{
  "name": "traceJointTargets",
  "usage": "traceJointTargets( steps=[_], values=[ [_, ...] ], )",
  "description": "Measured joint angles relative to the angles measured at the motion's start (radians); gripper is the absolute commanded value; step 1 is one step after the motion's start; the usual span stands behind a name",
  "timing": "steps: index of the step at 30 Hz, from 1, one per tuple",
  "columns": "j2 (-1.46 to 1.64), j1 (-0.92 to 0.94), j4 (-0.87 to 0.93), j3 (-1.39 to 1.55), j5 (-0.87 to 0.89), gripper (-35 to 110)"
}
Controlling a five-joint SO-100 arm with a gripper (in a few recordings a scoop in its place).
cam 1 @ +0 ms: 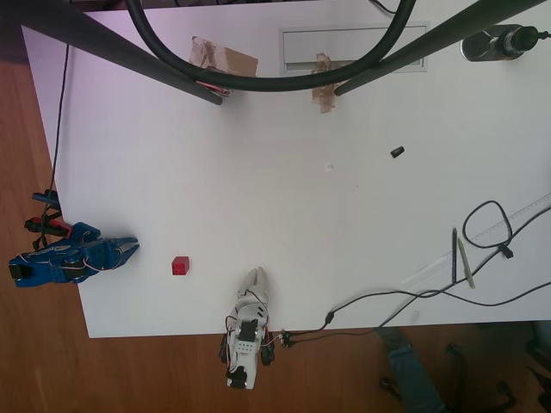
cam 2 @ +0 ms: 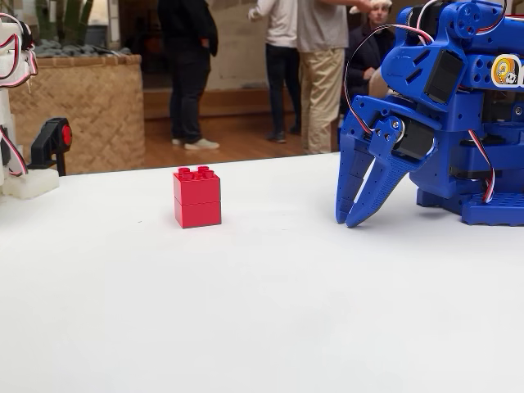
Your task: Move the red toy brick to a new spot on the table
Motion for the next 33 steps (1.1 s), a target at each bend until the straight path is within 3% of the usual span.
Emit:
traceJointTargets(
  steps=[5,15,24,33],
  values=[
    [-0.089,0.046,-0.098,-0.029,0.156,0],
    [-0.341,0.094,-0.207,-0.176,0.155,0],
    [-0.273,0.074,-0.152,-0.164,0.213,0],
    [-0.479,0.101,-0.265,-0.288,0.204,0]
  ],
)
